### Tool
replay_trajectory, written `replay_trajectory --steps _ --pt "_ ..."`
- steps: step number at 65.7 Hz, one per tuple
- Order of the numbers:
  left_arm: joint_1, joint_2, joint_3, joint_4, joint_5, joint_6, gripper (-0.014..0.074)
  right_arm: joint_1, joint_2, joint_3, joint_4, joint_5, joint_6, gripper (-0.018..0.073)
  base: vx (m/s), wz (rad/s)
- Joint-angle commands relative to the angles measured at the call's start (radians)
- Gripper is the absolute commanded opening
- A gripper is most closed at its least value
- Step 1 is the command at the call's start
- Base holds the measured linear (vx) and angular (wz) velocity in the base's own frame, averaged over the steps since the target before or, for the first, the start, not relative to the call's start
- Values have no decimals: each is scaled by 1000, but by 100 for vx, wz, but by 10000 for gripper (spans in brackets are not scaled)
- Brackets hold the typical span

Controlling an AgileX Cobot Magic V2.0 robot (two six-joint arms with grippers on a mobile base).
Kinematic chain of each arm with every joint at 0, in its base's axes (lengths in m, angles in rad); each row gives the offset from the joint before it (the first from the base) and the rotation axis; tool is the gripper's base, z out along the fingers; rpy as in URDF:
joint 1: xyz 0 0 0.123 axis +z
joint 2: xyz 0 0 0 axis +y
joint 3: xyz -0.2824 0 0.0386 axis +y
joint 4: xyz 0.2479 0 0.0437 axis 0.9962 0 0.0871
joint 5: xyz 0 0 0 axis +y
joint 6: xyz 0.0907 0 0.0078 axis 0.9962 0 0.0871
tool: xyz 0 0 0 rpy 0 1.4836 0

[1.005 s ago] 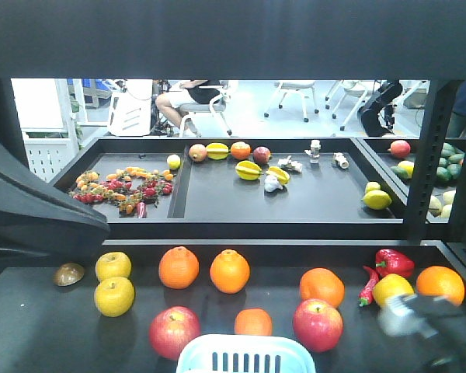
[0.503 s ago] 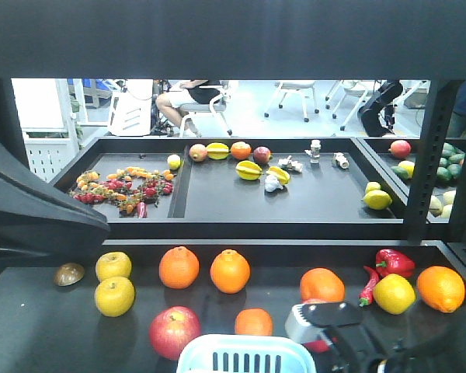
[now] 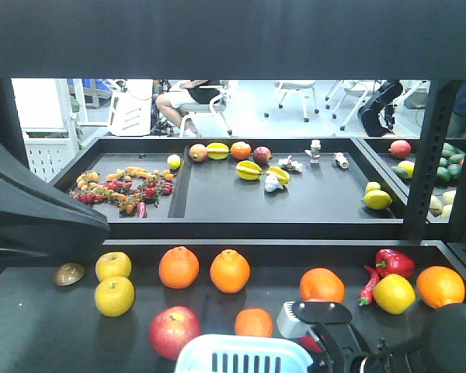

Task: Pick three apples into basket with both arms

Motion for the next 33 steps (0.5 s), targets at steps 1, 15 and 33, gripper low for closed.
replay_trajectory --steps 1,15,33 --pt "-8 -17 -27 -32 -34 -10 -8 -1 -30 -31 30 10 -10 559 0 0" --pt "-8 -17 -27 -32 -34 -10 -8 -2 -63 -131 18 238 -10 305 0 0" --pt "-8 -17 -27 -32 -34 -10 -8 -49 -121 -342 -296 511 162 -8 0 0"
